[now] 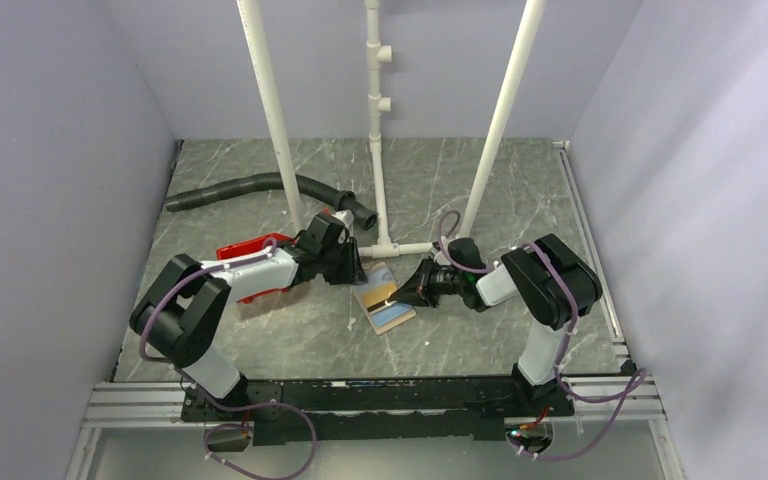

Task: Put the credit cards into the card holder
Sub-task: Insert the credit card into the card holder.

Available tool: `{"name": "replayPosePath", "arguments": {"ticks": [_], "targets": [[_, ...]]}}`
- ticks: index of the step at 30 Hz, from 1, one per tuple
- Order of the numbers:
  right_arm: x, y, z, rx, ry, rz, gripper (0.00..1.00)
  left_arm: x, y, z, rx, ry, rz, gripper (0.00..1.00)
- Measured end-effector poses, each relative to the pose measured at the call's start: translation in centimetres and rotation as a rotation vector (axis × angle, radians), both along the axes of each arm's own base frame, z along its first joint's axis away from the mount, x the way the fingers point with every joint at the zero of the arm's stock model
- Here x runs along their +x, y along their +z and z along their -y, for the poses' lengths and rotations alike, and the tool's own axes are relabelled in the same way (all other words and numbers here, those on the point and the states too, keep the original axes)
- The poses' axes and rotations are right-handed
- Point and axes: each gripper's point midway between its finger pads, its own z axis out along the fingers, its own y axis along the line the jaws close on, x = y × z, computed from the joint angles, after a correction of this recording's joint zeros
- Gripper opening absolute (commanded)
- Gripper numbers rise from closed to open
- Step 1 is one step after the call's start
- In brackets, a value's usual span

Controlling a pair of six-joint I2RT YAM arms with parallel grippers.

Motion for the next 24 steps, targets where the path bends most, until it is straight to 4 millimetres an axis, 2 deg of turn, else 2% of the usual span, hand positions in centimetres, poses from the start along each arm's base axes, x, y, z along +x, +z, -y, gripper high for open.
{"name": "replayPosePath", "arguments": {"ticks": [3, 6, 14, 17, 24], "targets": [[0.4, 0.0, -0.1, -0.015, 0.007, -0.002, 0.08, 0.1, -1.0, -0.4, 0.03, 0.004, -0.007, 0.33], [0.7, 0.0, -0.2, -0.027, 0.012, -0.01, 0.11, 0.3, -1.0, -0.3, 0.024, 0.006, 0.003, 0.33], [1.9, 0.1, -0.6, -0.096, 0.018, 0.031, 0.4, 0.3, -1.1, -0.3, 0.008, 0.013, 0.015, 0.33], [2.1, 0.9, -0.3, -0.132, 0.012, 0.092, 0.46, 0.1, -1.1, -0.3, 0.005, 0.015, 0.013, 0.33], [0.5, 1.2, 1.0, -0.197, 0.002, 0.133, 0.45, 0.0, -1.1, -0.3, 0.0, 0.015, 0.006, 0.32]]}}
